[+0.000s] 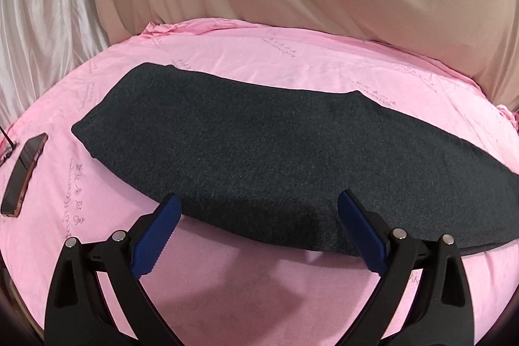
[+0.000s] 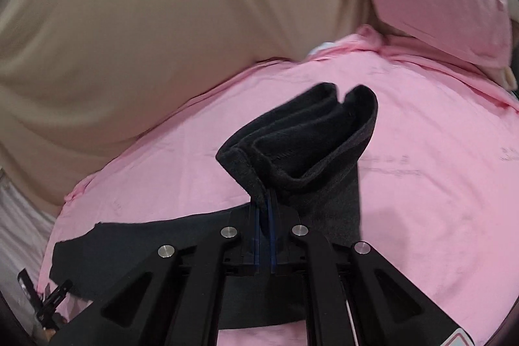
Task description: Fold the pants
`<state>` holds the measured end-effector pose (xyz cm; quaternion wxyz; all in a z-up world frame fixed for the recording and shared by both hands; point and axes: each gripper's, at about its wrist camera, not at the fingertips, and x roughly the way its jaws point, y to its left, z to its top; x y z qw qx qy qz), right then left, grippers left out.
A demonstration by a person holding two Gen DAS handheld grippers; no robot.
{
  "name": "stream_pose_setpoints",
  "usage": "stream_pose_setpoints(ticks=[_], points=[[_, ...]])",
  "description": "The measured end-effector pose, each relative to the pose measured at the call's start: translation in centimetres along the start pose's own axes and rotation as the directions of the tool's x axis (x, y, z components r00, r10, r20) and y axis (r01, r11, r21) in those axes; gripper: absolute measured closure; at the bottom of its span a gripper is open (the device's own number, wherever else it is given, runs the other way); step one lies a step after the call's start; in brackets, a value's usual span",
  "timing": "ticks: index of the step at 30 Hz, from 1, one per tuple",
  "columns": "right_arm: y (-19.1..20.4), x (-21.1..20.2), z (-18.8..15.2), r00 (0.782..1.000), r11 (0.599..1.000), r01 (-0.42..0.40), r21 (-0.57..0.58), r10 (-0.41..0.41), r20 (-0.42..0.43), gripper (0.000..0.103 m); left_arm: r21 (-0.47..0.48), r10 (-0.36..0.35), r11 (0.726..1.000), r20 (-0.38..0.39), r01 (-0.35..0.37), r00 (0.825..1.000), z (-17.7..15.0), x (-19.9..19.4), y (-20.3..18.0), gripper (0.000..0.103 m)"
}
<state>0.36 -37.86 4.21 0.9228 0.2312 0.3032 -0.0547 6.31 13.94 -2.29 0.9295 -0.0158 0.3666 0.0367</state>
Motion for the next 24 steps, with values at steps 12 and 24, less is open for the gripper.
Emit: stream_pose_setpoints(ticks=[12, 24], points=[[20.4, 11.2, -8.1, 0.936, 0.926, -0.270, -0.265, 0.188, -0.298, 0.097, -0.017, -0.018, 1.000, -0.008, 0.017, 1.000, 0.0, 0.1, 0.3, 0.007], [23.5, 12.8, -13.1, 0.934, 0.874, -0.228, -0.428, 0.073, -0.349, 0.087, -0.021, -0.033, 0.999, -0.033, 0.032, 0.999, -0.1, 0.5, 0.2, 0.007]])
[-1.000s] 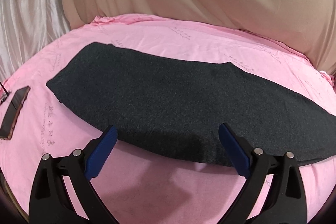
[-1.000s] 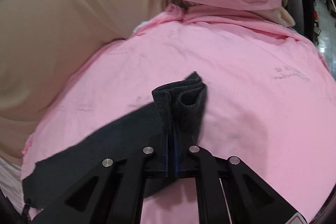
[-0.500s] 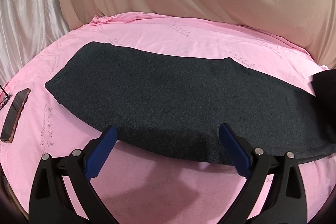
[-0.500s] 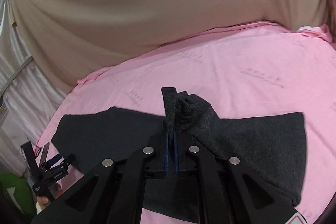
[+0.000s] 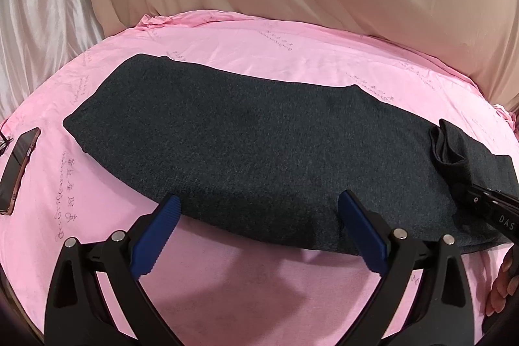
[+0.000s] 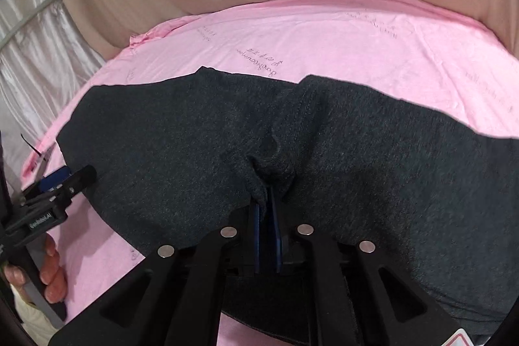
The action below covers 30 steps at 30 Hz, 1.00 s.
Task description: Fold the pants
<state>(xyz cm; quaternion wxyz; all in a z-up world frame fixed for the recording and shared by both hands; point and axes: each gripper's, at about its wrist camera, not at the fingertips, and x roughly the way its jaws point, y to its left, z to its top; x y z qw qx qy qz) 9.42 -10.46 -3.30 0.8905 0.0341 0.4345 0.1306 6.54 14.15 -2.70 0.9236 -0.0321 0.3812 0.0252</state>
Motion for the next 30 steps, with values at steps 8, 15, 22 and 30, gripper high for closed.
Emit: stream_pose_setpoints(ticks=[8, 15, 22, 30], points=[[1.8, 0.7, 1.4, 0.999, 0.995, 0.047, -0.084, -0.045, 0.015, 0.093, -0.007, -0.003, 1.000, -0.004, 0.003, 1.000, 0.0, 0.1, 0.1, 0.006], [3.8, 1.5, 0.7, 0.997, 0.994, -0.060, -0.095, 0.055, -0.053, 0.090, -0.016, -0.010, 1.000, -0.006, 0.010, 1.000, 0.0, 0.2, 0.0, 0.005], [2.4, 0.2, 0.7, 0.998, 0.996, -0.069, -0.064, 0.070, 0.008, 0.071, -0.031, -0.013, 0.999, -0.012, 0.013, 1.000, 0.1, 0.3, 0.4, 0.005], [3.8, 1.2, 0.4, 0.986, 0.983, -0.163, -0.078, 0.159, -0.051, 0.092, -0.032, -0.014, 0.999, -0.014, 0.013, 1.000, 0.1, 0.3, 0.3, 0.005]])
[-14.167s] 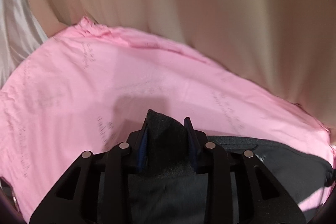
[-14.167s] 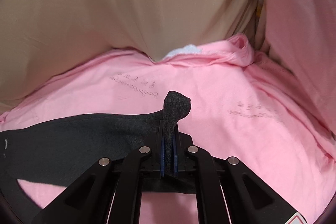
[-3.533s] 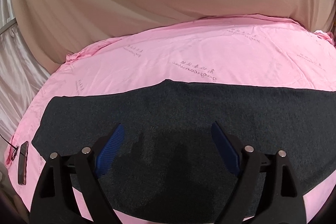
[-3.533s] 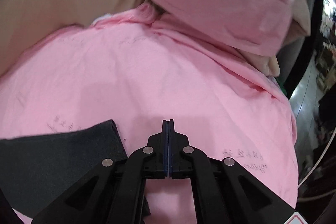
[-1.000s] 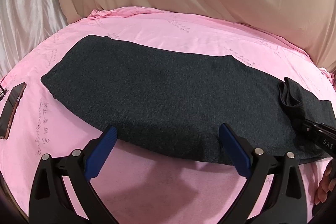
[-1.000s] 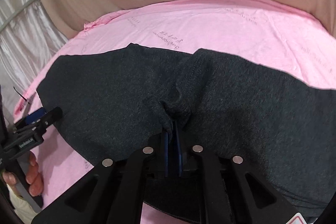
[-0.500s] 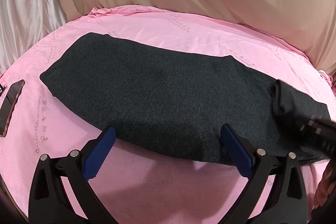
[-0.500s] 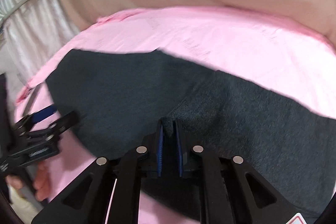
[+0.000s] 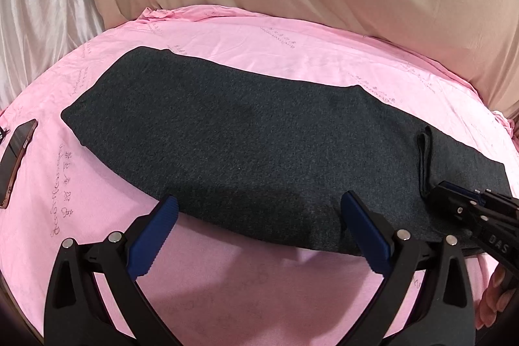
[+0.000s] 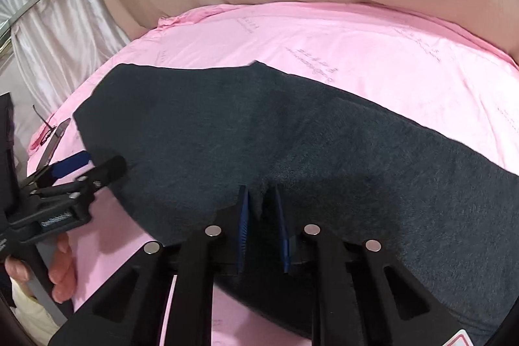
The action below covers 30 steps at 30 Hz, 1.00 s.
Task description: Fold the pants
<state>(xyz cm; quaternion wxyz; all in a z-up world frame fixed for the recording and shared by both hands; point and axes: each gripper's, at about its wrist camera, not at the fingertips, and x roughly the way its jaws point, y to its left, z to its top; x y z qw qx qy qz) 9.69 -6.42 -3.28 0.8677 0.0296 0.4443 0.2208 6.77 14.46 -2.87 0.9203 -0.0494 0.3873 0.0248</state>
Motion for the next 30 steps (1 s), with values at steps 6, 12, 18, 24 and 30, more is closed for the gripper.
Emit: stream_pose_setpoints(ticks=[6, 12, 18, 24, 30], points=[[-3.1, -5.4, -1.0, 0.993, 0.991, -0.001, 0.137, -0.016, 0.118, 0.081, -0.025, -0.011, 1.000, 0.001, 0.011, 1.000, 0.0, 0.0, 0.5, 0.005], [-14.5, -17.1, -8.0, 0.925, 0.857, 0.181, 0.482, -0.315, 0.212, 0.046, -0.056, -0.026, 0.998, -0.001, 0.026, 1.000, 0.0, 0.1, 1.0, 0.005], [-21.1, -16.6, -13.9, 0.969, 0.731, -0.014, 0.683, -0.158, 0.189, 0.045, -0.043, -0.011, 0.999, 0.009, 0.011, 1.000, 0.0, 0.0, 0.6, 0.005], [-19.5, -14.2, -12.2, 0.977, 0.756, -0.105, 0.646, -0.042, 0.208, 0.067, -0.053, 0.000, 0.999, 0.010, 0.000, 1.000, 0.0, -0.1, 0.8, 0.005], [-19.2, -16.3, -10.6, 0.966, 0.812, -0.037, 0.582, -0.119, 0.228, 0.095, -0.070, 0.049, 0.996, 0.006, -0.048, 0.999, 0.0, -0.6, 1.1, 0.005]])
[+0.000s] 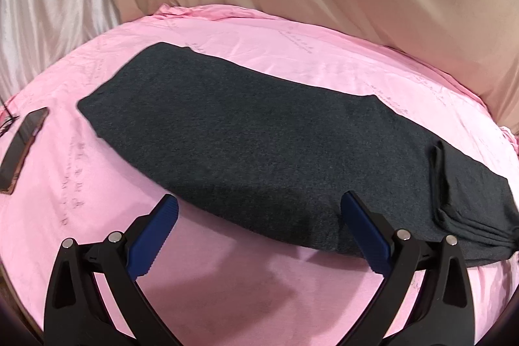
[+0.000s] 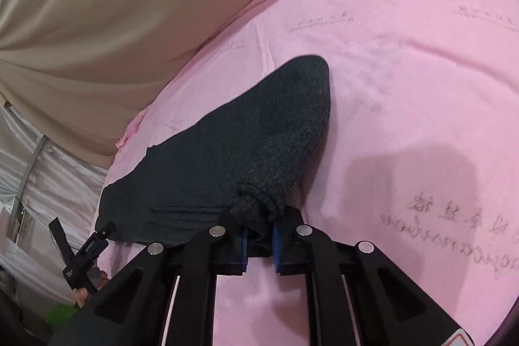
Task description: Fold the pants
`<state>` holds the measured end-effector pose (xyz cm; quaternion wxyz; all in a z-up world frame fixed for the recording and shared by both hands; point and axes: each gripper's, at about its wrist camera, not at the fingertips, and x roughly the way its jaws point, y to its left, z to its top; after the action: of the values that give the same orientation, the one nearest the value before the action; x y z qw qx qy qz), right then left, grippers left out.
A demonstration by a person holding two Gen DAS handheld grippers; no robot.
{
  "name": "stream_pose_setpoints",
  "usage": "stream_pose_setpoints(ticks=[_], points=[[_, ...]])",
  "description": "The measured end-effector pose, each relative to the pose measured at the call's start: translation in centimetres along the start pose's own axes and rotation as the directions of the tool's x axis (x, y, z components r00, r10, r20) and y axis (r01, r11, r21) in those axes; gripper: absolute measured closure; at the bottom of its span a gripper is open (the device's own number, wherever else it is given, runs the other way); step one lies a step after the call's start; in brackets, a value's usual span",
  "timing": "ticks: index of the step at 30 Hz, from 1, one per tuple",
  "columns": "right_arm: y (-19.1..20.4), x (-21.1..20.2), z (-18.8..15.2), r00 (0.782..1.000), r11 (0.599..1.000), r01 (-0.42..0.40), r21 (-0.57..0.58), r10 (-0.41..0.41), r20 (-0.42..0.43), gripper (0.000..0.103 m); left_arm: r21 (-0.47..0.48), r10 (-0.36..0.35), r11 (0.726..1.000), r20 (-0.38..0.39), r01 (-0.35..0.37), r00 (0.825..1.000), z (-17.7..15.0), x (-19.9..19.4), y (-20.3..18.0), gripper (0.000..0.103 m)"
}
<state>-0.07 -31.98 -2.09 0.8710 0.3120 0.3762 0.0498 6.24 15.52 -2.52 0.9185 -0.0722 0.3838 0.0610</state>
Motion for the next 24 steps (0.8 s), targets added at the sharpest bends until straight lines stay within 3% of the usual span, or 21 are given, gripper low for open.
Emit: stream_pose_setpoints(ticks=[3, 6, 8, 10, 12, 13, 14, 16, 18, 20, 24], points=[[-0.8, -1.3, 1.7, 1.000, 0.999, 0.020, -0.037, -0.019, 0.015, 0.096, -0.053, -0.042, 0.998, -0.019, 0.041, 0.999, -0.3, -0.7, 0.6, 0.005], [-1.3, -0.9, 1.4, 0.992, 0.987, 0.123, -0.105, -0.123, 0.008, 0.096, -0.086, -0.075, 0.994, -0.019, 0.073, 0.997, -0.9, -0.9, 0.6, 0.005], [-2.9, 0.4, 0.4, 0.990, 0.989, 0.125, -0.080, -0.129, -0.060, 0.094, -0.061, -0.049, 0.997, -0.011, 0.049, 0.999, -1.1, -0.8, 0.0, 0.005], [-2.7, -0.4, 0.2, 0.985, 0.982, 0.163, -0.099, -0.168, -0.046, 0.089, -0.040, -0.042, 0.998, -0.013, 0.042, 0.999, -1.0, -0.6, -0.5, 0.005], [-0.7, -3.4, 0.1, 0.938, 0.933, 0.339, -0.123, -0.326, 0.114, 0.060, -0.014, -0.039, 0.999, -0.022, 0.039, 0.999, -1.1, -0.4, -1.0, 0.005], [0.5, -4.4, 0.1, 0.920, 0.914, 0.376, -0.151, -0.348, 0.183, 0.057, -0.002, -0.034, 0.999, -0.017, 0.034, 0.999, -1.1, -0.5, -1.2, 0.005], [2.6, -4.8, 0.1, 0.923, 0.903, 0.367, -0.223, -0.324, 0.207, 0.054, 0.011, -0.035, 0.999, -0.012, 0.035, 0.999, -1.2, -0.6, -1.5, 0.005], [6.4, -3.0, -0.1, 0.964, 0.900, 0.262, -0.347, -0.233, 0.124, 0.053, 0.030, -0.032, 0.999, -0.011, 0.033, 0.999, -1.2, -0.6, -1.8, 0.005], [9.9, -0.1, -1.1, 0.987, 0.880, 0.156, -0.448, -0.158, 0.033, 0.053, 0.043, -0.027, 0.999, -0.009, 0.028, 1.000, -1.3, -0.6, -2.0, 0.005], [13.6, 4.2, -2.7, 0.988, 0.831, 0.088, -0.550, -0.145, -0.061, 0.053, 0.040, -0.025, 0.999, -0.001, 0.025, 1.000, -1.3, -0.6, -2.1, 0.005], [16.9, 10.2, -4.5, 0.976, 0.769, 0.071, -0.635, -0.187, -0.116, 0.053, 0.006, -0.044, 0.999, 0.004, 0.044, 0.999, -1.4, -0.7, -1.4, 0.005]])
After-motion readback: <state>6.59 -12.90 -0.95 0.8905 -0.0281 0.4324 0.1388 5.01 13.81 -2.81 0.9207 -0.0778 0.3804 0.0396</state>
